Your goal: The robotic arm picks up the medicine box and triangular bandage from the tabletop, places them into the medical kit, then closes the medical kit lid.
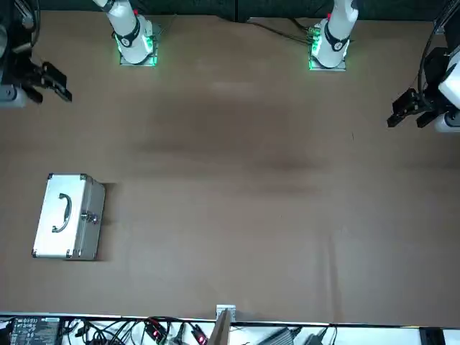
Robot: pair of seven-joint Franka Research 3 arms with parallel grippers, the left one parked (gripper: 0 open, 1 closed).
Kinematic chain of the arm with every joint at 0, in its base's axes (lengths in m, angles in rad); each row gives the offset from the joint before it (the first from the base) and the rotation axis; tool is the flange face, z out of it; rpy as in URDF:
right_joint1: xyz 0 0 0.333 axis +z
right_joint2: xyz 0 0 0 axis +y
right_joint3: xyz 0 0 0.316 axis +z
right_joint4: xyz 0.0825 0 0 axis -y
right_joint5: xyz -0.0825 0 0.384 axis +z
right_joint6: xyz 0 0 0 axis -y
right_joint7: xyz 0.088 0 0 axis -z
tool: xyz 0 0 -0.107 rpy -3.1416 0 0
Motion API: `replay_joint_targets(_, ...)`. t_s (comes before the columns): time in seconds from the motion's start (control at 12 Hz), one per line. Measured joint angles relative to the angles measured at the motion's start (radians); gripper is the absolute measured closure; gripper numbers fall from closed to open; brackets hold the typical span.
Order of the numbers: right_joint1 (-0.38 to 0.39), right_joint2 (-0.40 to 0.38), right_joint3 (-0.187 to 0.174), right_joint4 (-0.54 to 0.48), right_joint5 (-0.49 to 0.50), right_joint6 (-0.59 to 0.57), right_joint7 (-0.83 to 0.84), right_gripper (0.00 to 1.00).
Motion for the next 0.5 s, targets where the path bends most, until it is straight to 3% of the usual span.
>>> replay_joint_targets(0.25, -0.018, -0.079, 0.005, -0.094, 0.0, 0.03, 0.013, 0.0)
replay_joint_targets(0.5, -0.026, -0.096, 0.006, -0.127, 0.0, 0.05, 0.014, 0.0)
